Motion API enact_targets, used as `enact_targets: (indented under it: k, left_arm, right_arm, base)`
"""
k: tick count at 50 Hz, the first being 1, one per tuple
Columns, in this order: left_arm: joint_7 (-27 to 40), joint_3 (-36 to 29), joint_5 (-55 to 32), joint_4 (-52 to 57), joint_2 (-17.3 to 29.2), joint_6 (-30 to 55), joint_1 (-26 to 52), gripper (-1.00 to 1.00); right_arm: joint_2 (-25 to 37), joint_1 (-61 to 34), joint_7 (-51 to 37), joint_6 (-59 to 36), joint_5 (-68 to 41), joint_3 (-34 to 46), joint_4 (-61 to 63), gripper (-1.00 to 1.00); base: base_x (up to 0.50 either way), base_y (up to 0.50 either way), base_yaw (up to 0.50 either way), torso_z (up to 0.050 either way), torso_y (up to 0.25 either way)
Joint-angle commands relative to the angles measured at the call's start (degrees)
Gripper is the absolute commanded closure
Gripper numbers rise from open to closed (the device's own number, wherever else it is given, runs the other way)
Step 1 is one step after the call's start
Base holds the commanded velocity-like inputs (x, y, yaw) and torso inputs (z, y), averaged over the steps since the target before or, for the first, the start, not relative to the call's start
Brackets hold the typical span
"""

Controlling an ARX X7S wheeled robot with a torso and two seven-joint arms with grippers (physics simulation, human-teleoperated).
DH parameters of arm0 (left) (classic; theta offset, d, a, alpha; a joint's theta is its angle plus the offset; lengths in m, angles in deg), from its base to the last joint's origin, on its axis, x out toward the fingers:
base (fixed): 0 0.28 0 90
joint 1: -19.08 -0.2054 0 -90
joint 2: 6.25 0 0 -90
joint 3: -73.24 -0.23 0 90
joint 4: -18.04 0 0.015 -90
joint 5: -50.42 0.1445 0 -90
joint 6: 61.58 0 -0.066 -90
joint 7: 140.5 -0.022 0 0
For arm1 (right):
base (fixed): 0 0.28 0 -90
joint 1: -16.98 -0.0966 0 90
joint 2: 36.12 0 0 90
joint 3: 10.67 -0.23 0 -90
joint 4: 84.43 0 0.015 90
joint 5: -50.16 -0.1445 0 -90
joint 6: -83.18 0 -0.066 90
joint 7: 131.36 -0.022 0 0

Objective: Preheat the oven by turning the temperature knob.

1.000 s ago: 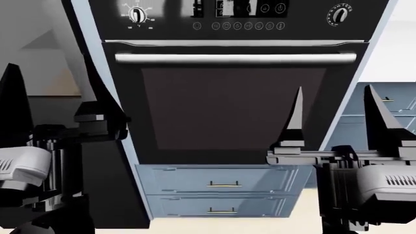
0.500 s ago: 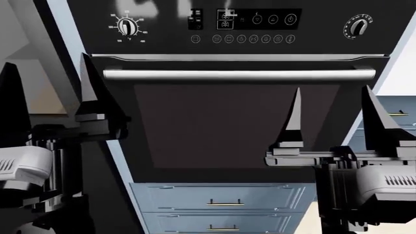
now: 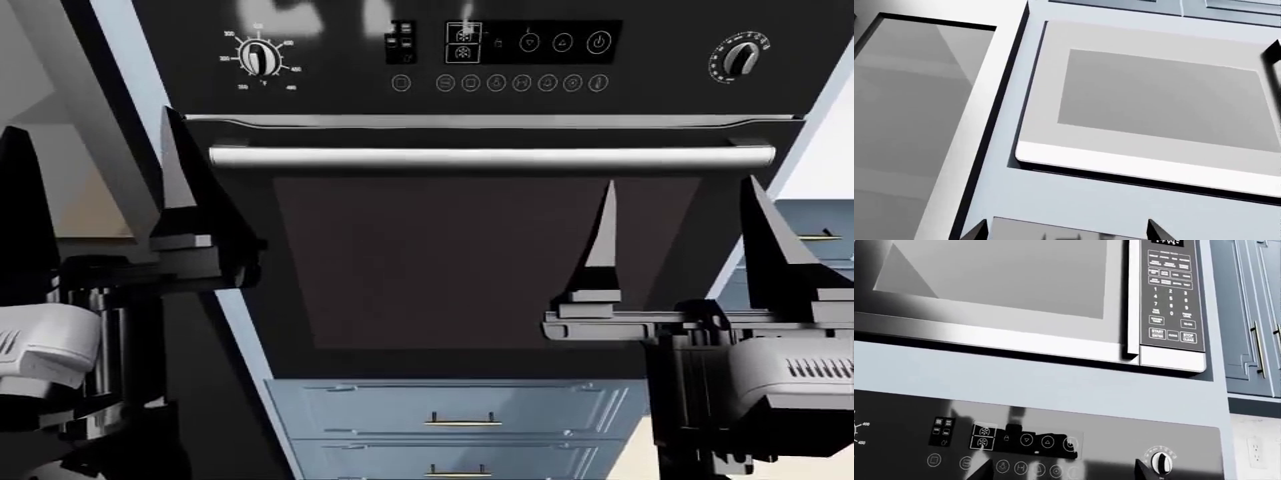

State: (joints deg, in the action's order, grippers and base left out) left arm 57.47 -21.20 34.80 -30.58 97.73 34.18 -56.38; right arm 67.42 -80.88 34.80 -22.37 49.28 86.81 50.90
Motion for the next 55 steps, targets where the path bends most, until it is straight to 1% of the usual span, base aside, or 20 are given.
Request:
enact_targets:
  k: [1,17,26,30,34,35,39,40,41,46,50,55]
  left_arm:
    - [0.4,-0.3,-0.1,0.5,0.4,0.1,-0.2,-1.0]
    - [0.9,-0.5,-0.5,0.7,0.9,0.0,-0.1,-1.0]
    - [1.2,-0.7,-0.7,0.9,1.2,0.2,-0.1,-1.0]
    - [2.1,-0.5,-1.8,3.4,1.8,3.0,0.6,-1.0]
    - [3.6,-0.6,-4.3,5.3,3.0,10.8,4.3,-1.0]
    - [4.4,-0.6,-6.0,6.2,3.7,15.2,6.2,-1.0]
    - [6.2,-0.8,-9.9,6.7,5.0,25.0,11.0,-1.0]
    - [6.7,-1.5,-8.8,6.7,5.5,26.0,11.8,-1.0]
    - [7.5,-1.4,-10.0,6.7,5.6,29.3,13.1,-1.0]
    - [8.9,-2.2,-11.8,6.7,6.4,36.0,15.9,-1.0]
    - [8.9,-2.8,-12.3,6.2,6.8,37.8,17.5,-1.0]
    - [10.6,-3.8,-13.7,6.6,7.2,44.6,22.2,-1.0]
  right_arm:
    - [0.4,0.2,-0.2,0.5,-0.7,0.1,0.3,-1.0]
    - [0.7,0.0,-0.8,-0.1,-0.9,0.4,0.4,-1.0]
    - [0.9,0.1,-1.1,-0.3,-0.9,0.7,0.5,-1.0]
    - [1.0,0.2,-1.2,-0.6,-1.0,0.9,0.9,-1.0]
    - [1.3,0.2,-1.3,-1.4,-1.5,0.6,2.0,-1.0]
    - [1.4,0.2,-1.3,-1.8,-1.6,0.6,2.5,-1.0]
    - [1.6,0.3,-1.4,-2.6,-1.5,1.1,3.5,-1.0]
    - [1.7,0.2,-1.4,-2.9,-1.6,1.1,3.8,-1.0]
    - [1.7,0.2,-1.5,-3.0,-1.6,1.2,4.1,-1.0]
    - [2.0,0.1,-1.7,-3.3,-1.8,1.3,4.6,-1.0]
    - [2.1,0.2,-1.8,-3.4,-1.9,1.5,4.7,-1.0]
    - [2.3,0.0,-2.1,-3.6,-1.9,1.7,4.8,-1.0]
  base:
    - [0.05,0.0,0.0,0.0,0.0]
    - [0.18,0.0,0.0,0.0,0.0]
    - [0.0,0.0,0.0,0.0,0.001]
    - [0.0,0.0,0.0,0.0,0.0]
    - [0.0,0.0,0.0,0.0,0.0]
    - [0.0,0.0,0.0,0.0,0.0]
    - [0.0,0.0,0.0,0.0,0.0]
    - [0.0,0.0,0.0,0.0,0.0]
    - [0.0,0.0,0.0,0.0,0.0]
    - [0.0,0.0,0.0,0.0,0.0]
    - [0.0,0.0,0.0,0.0,0.0]
    - [0.0,0.0,0.0,0.0,0.0]
